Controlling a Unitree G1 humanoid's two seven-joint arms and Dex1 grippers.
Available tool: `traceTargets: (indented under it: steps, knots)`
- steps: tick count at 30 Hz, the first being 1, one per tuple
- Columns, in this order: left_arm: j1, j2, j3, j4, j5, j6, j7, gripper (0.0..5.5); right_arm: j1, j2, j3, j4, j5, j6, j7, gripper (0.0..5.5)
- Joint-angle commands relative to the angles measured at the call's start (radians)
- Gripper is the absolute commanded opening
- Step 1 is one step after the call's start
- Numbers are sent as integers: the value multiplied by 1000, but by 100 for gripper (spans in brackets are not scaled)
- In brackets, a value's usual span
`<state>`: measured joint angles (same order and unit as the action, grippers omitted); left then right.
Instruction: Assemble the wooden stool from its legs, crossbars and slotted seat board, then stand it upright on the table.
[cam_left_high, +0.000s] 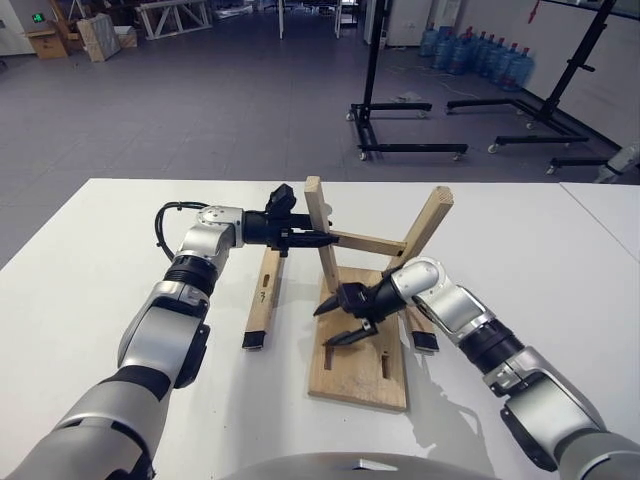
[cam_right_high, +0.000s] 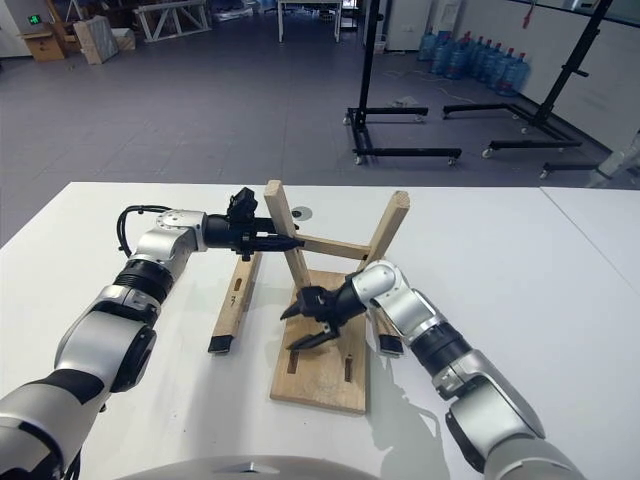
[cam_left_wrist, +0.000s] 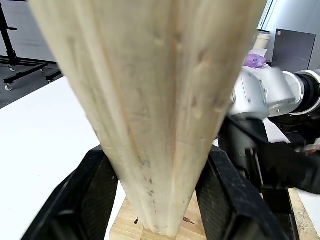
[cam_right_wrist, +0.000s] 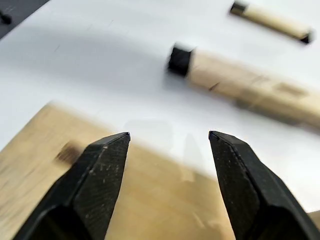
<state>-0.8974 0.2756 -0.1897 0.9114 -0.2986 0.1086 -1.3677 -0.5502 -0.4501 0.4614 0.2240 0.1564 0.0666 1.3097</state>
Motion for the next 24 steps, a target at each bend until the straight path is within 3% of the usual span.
traceTargets:
  steps: [1, 5, 9, 17, 24]
  knots:
    - [138, 2, -90, 74, 129, 49, 10, 209, 194, -245, -350, -538, 305, 167, 0, 290]
    - [117, 9, -91, 92, 111, 71, -7, 209, 129, -203, -447, -635, 410, 246, -146, 290]
    - [86, 10, -107, 124, 126, 70, -3, 209, 79, -129, -481, -681, 363, 234, -358, 290]
    - [2, 1, -37, 175, 66, 127, -2, 209, 135, -36, -284, -624, -162, 159, -767, 290]
    - [-16, -14, -32, 193, 78, 127, -16, 209, 204, 6, -127, -608, -526, 226, -950, 290]
